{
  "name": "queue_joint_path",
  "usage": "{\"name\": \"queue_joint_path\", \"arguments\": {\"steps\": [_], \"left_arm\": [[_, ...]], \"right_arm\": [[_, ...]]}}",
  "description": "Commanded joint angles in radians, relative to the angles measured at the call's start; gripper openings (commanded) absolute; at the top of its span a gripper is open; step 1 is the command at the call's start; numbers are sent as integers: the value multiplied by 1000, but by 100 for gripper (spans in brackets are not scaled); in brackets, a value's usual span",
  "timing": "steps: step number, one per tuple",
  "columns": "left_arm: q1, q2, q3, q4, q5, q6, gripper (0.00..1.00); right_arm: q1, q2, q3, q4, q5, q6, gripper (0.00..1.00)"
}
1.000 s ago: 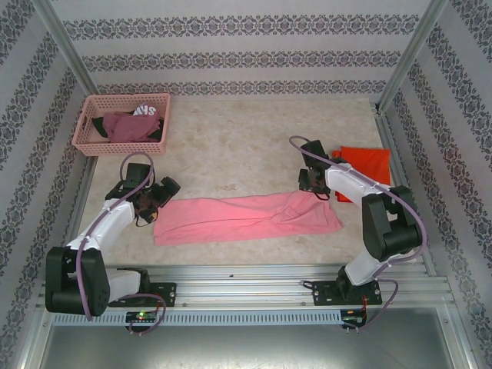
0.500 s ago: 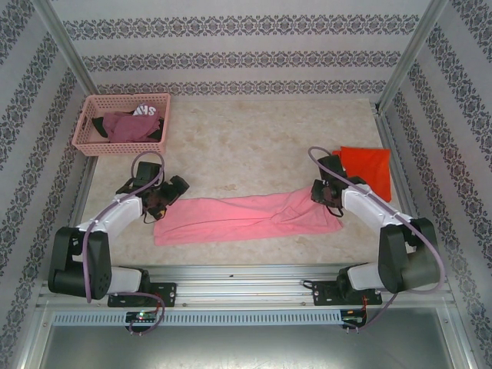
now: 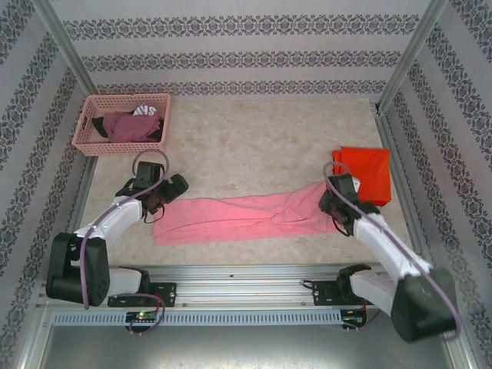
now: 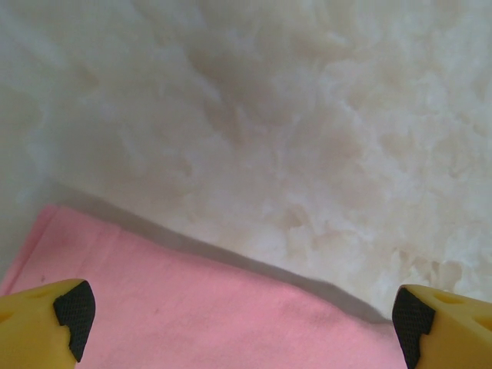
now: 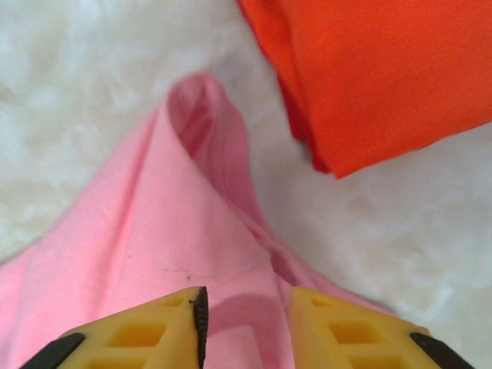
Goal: Fold and stack the t-shirts
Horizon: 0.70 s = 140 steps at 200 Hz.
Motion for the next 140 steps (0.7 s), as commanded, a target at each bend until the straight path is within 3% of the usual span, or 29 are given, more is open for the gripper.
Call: {"name": "queue_joint_path", "arguments": {"steps": [1,24,59,97,140], "left_arm": [[21,-9,-112,200,63,-26,100],[8,-1,-133,265,94,-17,100],[-97,47,-31,148,52,117,100],[-189,192,66,90,72,184,100],[-202,285,66,83,111,154,100]], "right_arm": [[-10,-148,-80,66,57,37,38],[-19,-293,-129,77,-26,-17,52],[-19,-316,-129,-30,-90,-33,55],[-19,-163,-142,-19,-172,-2,55],[-10,97,-106,70,-258,21,55]]}}
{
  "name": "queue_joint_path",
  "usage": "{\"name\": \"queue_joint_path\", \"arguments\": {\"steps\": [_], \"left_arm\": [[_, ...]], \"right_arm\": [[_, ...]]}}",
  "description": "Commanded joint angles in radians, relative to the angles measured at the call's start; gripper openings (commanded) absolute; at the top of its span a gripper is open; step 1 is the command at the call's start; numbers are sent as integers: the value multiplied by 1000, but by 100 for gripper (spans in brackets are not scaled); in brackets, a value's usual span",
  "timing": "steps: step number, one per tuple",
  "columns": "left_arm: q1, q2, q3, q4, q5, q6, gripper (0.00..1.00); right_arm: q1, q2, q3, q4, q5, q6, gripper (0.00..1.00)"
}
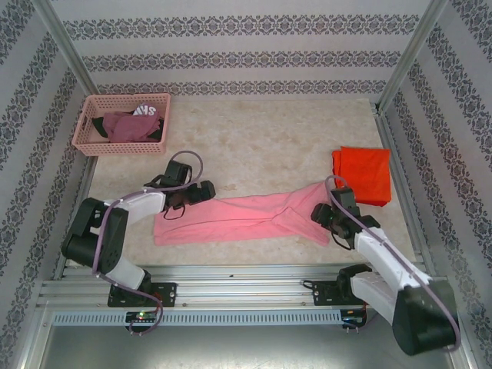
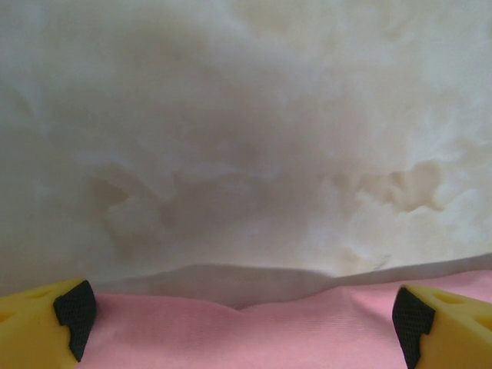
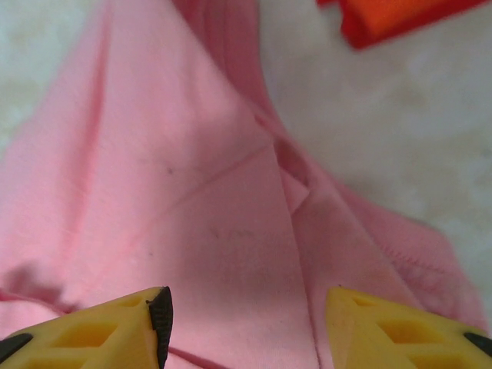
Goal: Fold and stack the t-shirts
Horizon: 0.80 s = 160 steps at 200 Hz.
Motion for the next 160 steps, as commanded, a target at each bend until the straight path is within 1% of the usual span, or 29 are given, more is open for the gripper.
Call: {"name": "queue_joint_path", "arguments": {"steps": [1,34,51,72,87,124,127,142,160], "left_arm": [[-7,17,-13,-53,32,9,100],[-8,-36,-83,-61,34,-28,100],[-11,-68,-121,-73,46,-58,100],[-34,-125,-169,-91,47,-94,100],[-61,-168,-203,-108,40,-128,100],[-139,-279,-277,-140,4,-222,100],[-144,-288,-282,-143,1,-227,100],[-162,-322,-294,-148,-8,-238,100],[-182,-319,-279,-141,9,-220,100]], "right_arm": [[-2,102,27,40,-68,16,55],[7,275,122,67,-49,-26,54],[4,377,205,81,-48,-62,54],[6,527,328,86,-50,-105,54],[11,624,425,88,-41,-138,54],[18,856,691,80,-81,-173,54],[20,879,715,72,-70,-173,54],[36,973,864,23,-31,-208,53],[42,1072,1014,9,-57,-213,53]]}}
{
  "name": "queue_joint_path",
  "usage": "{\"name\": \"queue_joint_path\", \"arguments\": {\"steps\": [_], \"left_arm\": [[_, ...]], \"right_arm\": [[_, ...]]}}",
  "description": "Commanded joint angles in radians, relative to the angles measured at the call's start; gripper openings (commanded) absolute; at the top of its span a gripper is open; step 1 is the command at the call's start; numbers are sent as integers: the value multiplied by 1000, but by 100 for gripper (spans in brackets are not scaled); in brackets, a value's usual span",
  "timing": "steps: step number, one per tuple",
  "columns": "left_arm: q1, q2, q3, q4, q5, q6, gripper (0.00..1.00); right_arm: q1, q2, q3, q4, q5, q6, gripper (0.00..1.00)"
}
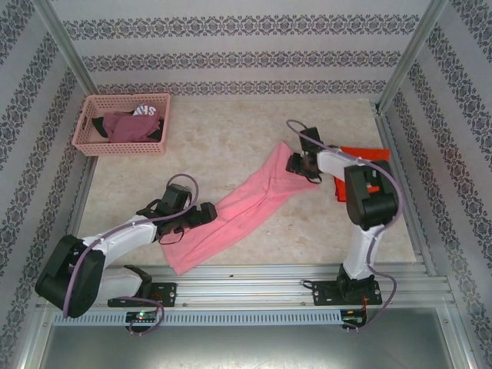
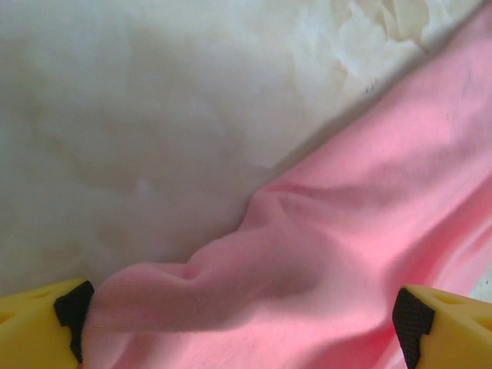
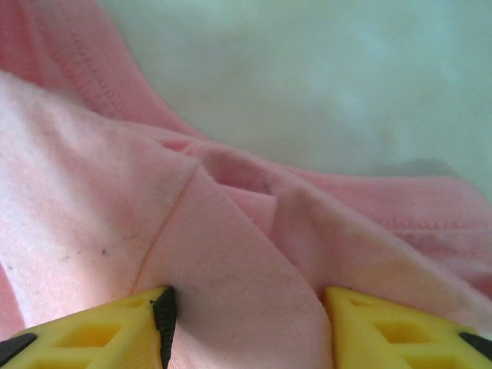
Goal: Fold and stack the t-shirts
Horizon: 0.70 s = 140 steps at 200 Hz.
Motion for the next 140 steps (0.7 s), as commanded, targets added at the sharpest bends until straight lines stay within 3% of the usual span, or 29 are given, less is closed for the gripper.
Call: {"name": "queue_joint_path", "arguments": {"steps": [1,62,82,109,140], "left_arm": [[-33,10,-17,-106,3,-37,100],[-105,140,97,-32,62,-4,100],[-104,137,143,-47,31,11,100],[-96,122,202,-88,-23,41,100],[-65,112,228,-116,-39,79,100]], "right_arm": [[19,103,165,-46,-9,-43,53],[44,457,750,-212,-66,-37,53],[44,494,886,-280,-71,-48,53],[48,381,824,-265,-37,-71,53],[78,121,463,-109,30,-59,53]]}}
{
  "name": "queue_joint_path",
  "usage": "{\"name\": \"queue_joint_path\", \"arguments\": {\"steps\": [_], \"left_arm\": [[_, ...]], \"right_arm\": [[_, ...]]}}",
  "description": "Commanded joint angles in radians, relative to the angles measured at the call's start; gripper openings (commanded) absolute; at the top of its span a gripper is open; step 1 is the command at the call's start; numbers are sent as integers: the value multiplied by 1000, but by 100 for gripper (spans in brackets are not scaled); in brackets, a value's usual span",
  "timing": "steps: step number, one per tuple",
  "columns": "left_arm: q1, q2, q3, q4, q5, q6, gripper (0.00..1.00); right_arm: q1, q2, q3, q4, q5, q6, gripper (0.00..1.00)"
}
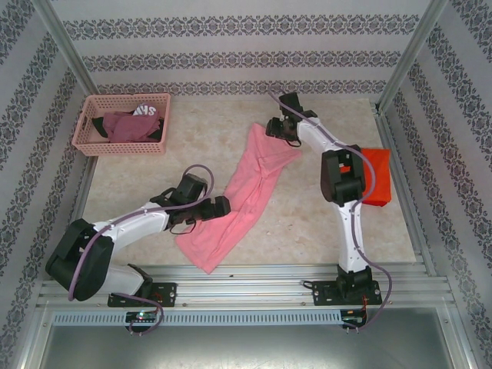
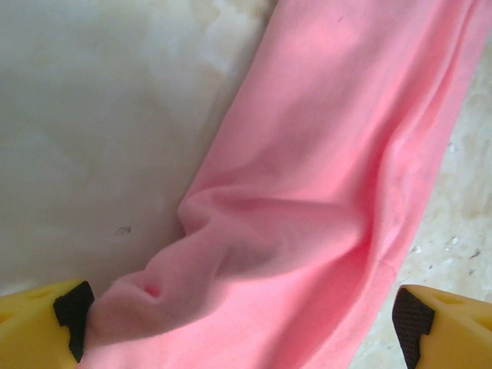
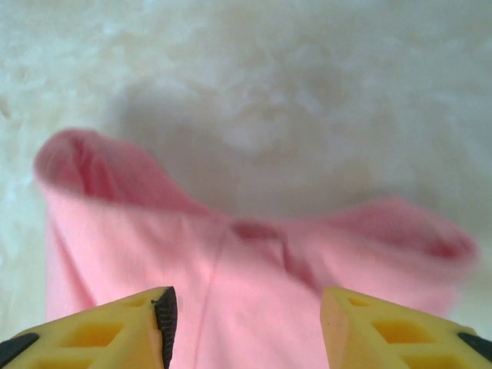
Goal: Fold and stack the t-shirts
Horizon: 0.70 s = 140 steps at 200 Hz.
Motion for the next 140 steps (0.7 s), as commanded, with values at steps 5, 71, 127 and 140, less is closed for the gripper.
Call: {"name": "queue_joint_path", "arguments": {"steps": [5,71,127,140], "left_arm": [[27,-21,32,-57,-39,62,100],[65,-3,62,-95,-5,150,100],[62,58,6,26,84,109,100],[62,78,-12,66,110,77,100]], "right_arm": [[39,-250,-263,103,56,9,53],[173,-426,-695,291,28,185,53],[127,-196,-486,246,0,155,53],[109,-125,-388,211,-11,135,53]]}}
